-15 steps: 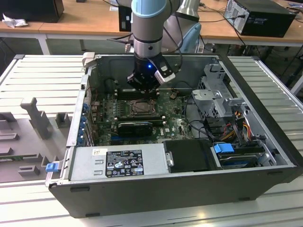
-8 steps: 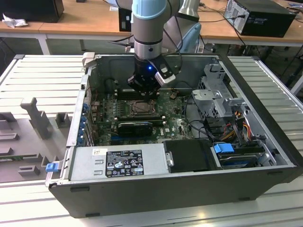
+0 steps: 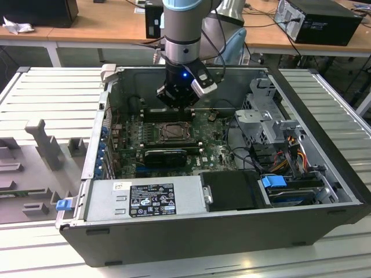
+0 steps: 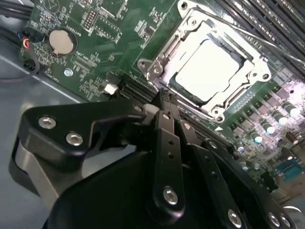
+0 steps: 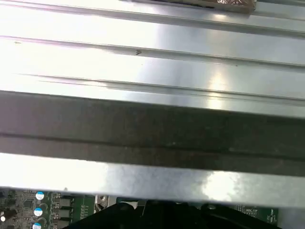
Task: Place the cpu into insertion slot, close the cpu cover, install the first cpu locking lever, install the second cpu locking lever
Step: 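Install the first cpu locking lever, then install the second cpu locking lever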
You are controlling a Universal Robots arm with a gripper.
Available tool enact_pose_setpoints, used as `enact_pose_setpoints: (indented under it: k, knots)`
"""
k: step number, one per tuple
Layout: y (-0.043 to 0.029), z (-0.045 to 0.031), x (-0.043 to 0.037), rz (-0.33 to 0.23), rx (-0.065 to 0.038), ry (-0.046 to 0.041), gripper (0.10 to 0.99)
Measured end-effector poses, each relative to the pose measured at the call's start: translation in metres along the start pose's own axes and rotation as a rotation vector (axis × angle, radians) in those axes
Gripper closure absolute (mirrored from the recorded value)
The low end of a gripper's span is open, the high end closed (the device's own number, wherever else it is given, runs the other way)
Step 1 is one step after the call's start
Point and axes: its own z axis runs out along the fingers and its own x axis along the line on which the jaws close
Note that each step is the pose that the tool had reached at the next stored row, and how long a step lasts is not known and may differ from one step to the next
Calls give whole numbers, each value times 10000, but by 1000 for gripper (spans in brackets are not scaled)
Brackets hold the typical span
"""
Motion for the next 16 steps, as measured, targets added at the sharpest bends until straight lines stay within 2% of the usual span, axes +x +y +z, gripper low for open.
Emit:
enact_pose_setpoints:
  k: [14,16]
  knots:
    - [-78,-3,7,2,1,1,980]
    - [-109,-4,9,3,1,1,980]
